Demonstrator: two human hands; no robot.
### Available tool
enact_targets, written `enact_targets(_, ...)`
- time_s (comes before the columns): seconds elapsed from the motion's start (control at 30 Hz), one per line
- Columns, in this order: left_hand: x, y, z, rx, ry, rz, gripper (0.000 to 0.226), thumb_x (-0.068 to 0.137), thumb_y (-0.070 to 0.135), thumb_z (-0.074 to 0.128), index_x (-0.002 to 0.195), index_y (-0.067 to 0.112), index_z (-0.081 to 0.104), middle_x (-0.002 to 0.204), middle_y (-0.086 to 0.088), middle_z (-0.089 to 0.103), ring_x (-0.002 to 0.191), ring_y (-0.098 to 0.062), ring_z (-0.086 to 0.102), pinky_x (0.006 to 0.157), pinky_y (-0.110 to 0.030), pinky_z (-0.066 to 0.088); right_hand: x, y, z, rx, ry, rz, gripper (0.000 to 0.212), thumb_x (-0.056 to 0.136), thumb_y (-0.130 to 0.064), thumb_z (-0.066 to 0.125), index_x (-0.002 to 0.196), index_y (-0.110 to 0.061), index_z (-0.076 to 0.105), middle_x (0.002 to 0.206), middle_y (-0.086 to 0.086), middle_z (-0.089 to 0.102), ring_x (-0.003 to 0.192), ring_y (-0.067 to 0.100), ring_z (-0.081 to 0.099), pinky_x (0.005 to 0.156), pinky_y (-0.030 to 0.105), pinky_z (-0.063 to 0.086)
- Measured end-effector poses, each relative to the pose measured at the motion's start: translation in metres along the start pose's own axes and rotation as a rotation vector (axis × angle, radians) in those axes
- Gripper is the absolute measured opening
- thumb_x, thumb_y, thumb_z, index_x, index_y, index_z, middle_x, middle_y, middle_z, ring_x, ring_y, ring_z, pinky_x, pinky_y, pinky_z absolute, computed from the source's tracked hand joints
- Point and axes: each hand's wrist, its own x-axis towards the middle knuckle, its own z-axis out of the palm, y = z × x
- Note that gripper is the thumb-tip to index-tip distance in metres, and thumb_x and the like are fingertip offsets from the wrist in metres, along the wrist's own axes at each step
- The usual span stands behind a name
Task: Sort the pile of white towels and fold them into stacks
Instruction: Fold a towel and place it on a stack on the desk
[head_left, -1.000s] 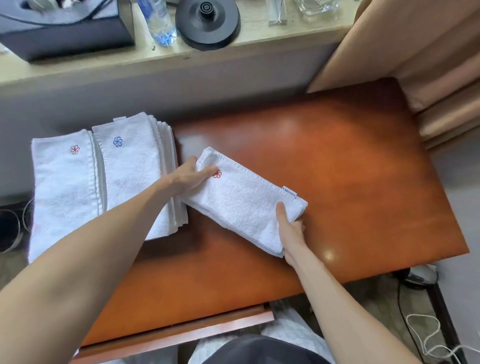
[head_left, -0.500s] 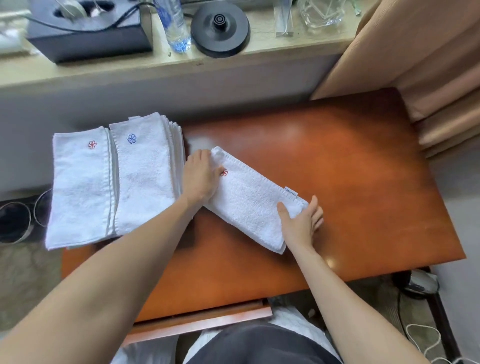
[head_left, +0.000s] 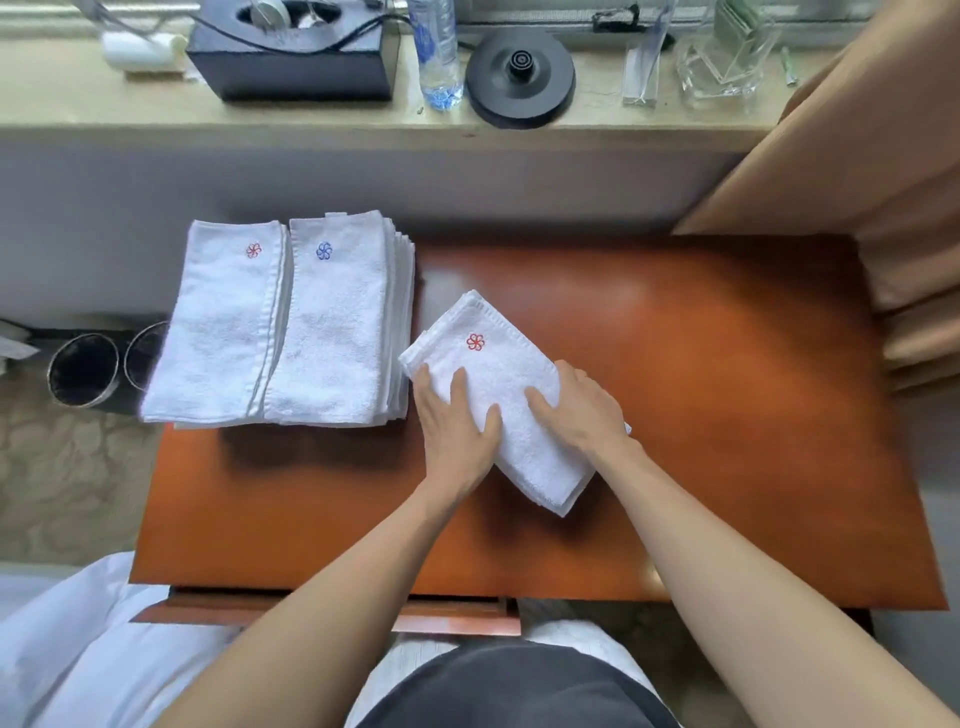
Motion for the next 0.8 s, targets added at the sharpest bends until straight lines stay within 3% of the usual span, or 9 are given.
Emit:
enact_targets(0.07,-0.007,0.010,0.007,-0.186,0.004,-0.209,0.072,0.094,0.039,0.064,0.157,0.030,0.032,0.165,-0.007,-0.011,0.153,-0.031,-0.002,0.124,-0.049,0.019,0.007,0.007,-0.005,0.024,-0.064,0.013,0.067,0.096,-0.070,0.042,0.144,-0.023,0.042,0.134,0.005,0.058,0.121,0.029,0.057,0.099,0.046,0.046)
enact_targets(0.13,-0.010,0.013,0.014,-0.358,-0.055,-0.316,0.081,0.091,0.044,0.064,0.158,0.045,0.019,0.164,0.002,-0.011,0.149,-0.026,0.015,0.119,-0.042,0.029,0.011,0.012,-0.008,0.048,-0.110,0.010,0.070,0.092,-0.077,0.041,0.145,-0.032,0.039,0.133,0.000,0.058,0.119,0.027,0.059,0.099,0.047,0.047)
enact_targets(0.23,-0.015,0.006,0.024,-0.523,-0.177,-0.310,0.097,0.090,0.049,0.064,0.151,0.065,-0.009,0.164,0.007,-0.013,0.130,-0.006,0.029,0.103,-0.025,0.032,0.011,0.017,-0.004,0.109,-0.153,0.007,0.070,0.082,-0.088,0.039,0.138,-0.047,0.040,0.128,-0.009,0.061,0.114,0.023,0.061,0.096,0.046,0.048)
enact_targets(0.37,-0.003,0.000,0.034,-0.462,-0.178,-0.273,0.097,0.087,0.046,0.062,0.143,0.076,-0.011,0.163,0.012,-0.007,0.119,-0.007,0.037,0.094,-0.024,0.034,0.007,0.029,0.005,0.215,-0.137,0.035,0.071,0.080,-0.093,0.039,0.136,-0.049,0.040,0.128,-0.012,0.064,0.117,0.022,0.062,0.098,0.047,0.049)
enact_targets(0.43,0.016,-0.001,0.030,-0.456,-0.198,-0.233,0.097,0.083,0.044,0.061,0.145,0.075,-0.006,0.162,0.016,0.000,0.124,-0.008,0.037,0.098,-0.028,0.032,0.012,0.028,0.009,0.307,-0.116,0.062,0.072,0.080,-0.094,0.039,0.135,-0.048,0.039,0.124,-0.013,0.064,0.117,0.021,0.062,0.097,0.046,0.049)
enact_targets(0.53,0.058,-0.006,0.014,-0.406,-0.278,-0.155,0.093,0.082,0.046,0.060,0.146,0.074,-0.001,0.162,0.020,0.002,0.147,-0.016,0.026,0.107,-0.030,0.022,0.026,0.016,0.015,0.444,-0.088,0.128,0.075,0.082,-0.090,0.043,0.141,-0.043,0.037,0.126,-0.007,0.062,0.119,0.025,0.061,0.098,0.045,0.048)
enact_targets(0.63,0.097,-0.010,0.000,-0.308,-0.316,-0.089,0.099,0.082,0.046,0.059,0.155,0.060,-0.007,0.171,0.009,-0.003,0.155,-0.014,0.008,0.118,-0.035,0.013,0.045,-0.001,0.020,0.541,-0.048,0.179,0.076,0.087,-0.083,0.047,0.147,-0.039,0.033,0.135,0.004,0.058,0.125,0.033,0.056,0.105,0.048,0.045)
enact_targets(0.73,0.122,-0.007,-0.007,-0.336,-0.196,-0.026,0.106,0.084,0.033,0.062,0.164,0.035,-0.006,0.171,0.008,0.003,0.155,-0.007,0.006,0.125,-0.035,0.010,0.066,-0.017,0.023,0.587,-0.029,0.206,0.082,0.091,-0.080,0.047,0.155,-0.033,0.026,0.145,0.010,0.051,0.133,0.036,0.048,0.110,0.050,0.041)
enact_targets(0.8,0.132,-0.007,-0.010,-0.383,-0.106,-0.047,0.101,0.089,0.027,0.063,0.164,0.033,-0.005,0.165,0.013,0.011,0.151,-0.001,0.011,0.123,-0.033,0.013,0.079,-0.029,0.023,0.629,-0.041,0.212,0.085,0.091,-0.079,0.048,0.157,-0.032,0.023,0.148,0.012,0.047,0.137,0.036,0.045,0.114,0.052,0.039)
